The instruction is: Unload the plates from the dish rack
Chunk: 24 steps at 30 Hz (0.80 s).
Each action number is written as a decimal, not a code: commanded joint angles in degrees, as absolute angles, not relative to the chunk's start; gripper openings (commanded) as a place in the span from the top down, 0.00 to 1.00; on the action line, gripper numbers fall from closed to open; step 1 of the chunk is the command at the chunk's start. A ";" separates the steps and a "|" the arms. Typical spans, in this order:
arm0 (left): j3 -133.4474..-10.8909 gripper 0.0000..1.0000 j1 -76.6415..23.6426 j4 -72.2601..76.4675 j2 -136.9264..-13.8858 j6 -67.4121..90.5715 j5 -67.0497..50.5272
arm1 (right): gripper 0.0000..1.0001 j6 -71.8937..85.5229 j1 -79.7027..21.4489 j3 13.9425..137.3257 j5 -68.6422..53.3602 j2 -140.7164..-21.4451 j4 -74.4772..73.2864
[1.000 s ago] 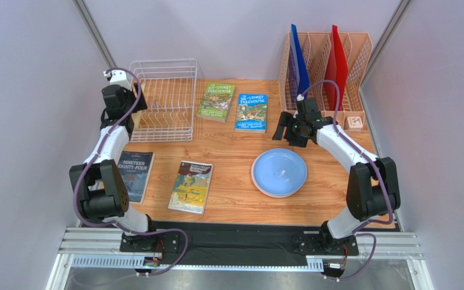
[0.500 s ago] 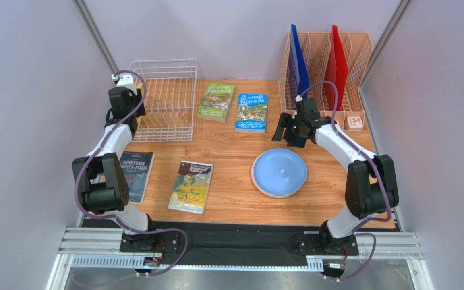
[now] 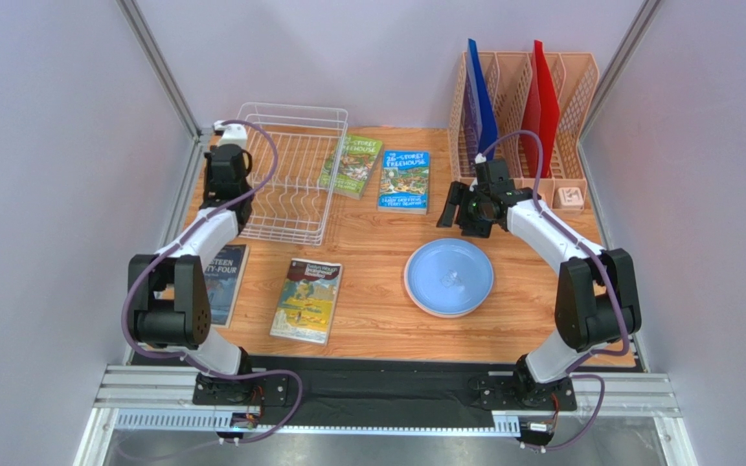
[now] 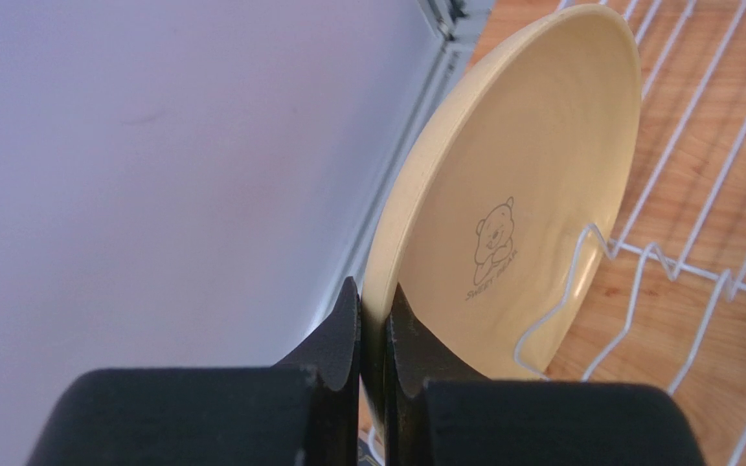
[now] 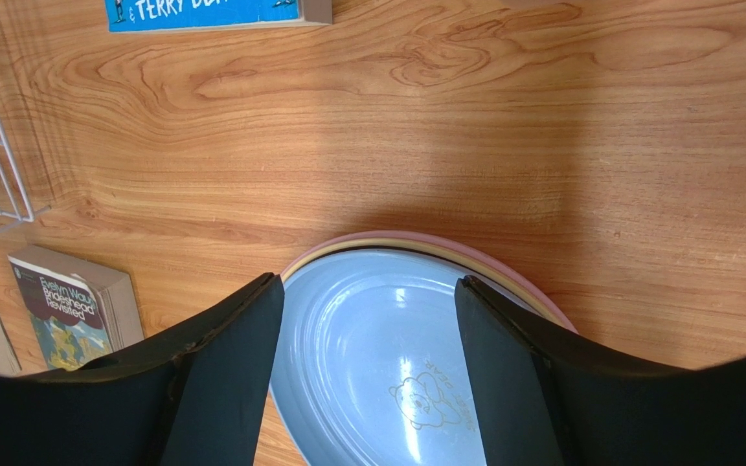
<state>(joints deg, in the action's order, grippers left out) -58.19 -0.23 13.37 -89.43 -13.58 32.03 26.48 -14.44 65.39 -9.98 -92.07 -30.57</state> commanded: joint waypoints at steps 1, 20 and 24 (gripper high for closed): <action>-57.49 1.00 -4.56 33.02 -89.37 -23.71 49.19 | 0.29 25.93 -14.68 65.13 -10.63 -91.67 -28.83; -67.04 1.00 -13.71 -5.02 -74.83 -6.55 52.29 | 0.27 25.75 -19.60 59.08 -7.65 -73.49 -31.64; -66.28 1.00 -14.06 -18.00 -66.64 6.75 31.07 | 0.27 26.45 -19.95 55.74 -8.35 -67.69 -31.73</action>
<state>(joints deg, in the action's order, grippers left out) -64.86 -13.96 6.74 -75.44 -15.09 52.56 25.71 -19.59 58.61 -8.23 -72.51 -32.08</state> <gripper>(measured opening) 0.043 0.726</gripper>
